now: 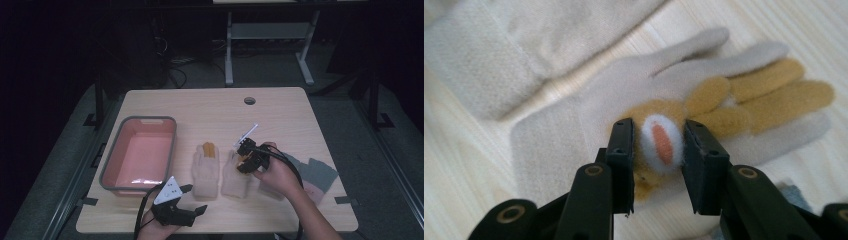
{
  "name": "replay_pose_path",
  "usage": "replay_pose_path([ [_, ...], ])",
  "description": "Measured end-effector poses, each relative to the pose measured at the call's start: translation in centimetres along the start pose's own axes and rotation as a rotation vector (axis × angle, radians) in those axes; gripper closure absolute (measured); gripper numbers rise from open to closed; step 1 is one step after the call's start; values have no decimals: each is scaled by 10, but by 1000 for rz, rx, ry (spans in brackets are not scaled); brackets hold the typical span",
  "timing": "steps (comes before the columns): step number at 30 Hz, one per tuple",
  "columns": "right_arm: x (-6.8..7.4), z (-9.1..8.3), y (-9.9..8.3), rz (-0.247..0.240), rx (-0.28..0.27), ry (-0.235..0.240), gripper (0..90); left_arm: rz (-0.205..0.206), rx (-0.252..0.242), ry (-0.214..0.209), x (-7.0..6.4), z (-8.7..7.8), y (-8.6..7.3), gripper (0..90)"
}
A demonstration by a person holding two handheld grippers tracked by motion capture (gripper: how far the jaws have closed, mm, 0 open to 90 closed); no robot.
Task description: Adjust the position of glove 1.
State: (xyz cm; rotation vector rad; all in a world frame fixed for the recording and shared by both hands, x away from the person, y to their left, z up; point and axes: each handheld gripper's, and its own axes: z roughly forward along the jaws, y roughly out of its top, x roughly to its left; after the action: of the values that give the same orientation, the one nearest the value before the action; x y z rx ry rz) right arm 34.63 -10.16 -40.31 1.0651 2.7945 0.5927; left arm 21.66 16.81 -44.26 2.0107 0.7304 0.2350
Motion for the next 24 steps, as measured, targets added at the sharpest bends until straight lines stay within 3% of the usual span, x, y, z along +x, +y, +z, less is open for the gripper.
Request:
replay_pose_path([
  [12, 6, -32, 11, -35, -63, -1, 678, -18, -16, -8, 0, 0, 0, 188],
  [16, 16, -43, 23, -79, -85, -1, 677, -8, -11, -3, 2, -1, 0, 188],
  [24, 32, -38, 45, -136, -94, 26, 677, -11, -29, 5, 1, -5, 1, 188],
])
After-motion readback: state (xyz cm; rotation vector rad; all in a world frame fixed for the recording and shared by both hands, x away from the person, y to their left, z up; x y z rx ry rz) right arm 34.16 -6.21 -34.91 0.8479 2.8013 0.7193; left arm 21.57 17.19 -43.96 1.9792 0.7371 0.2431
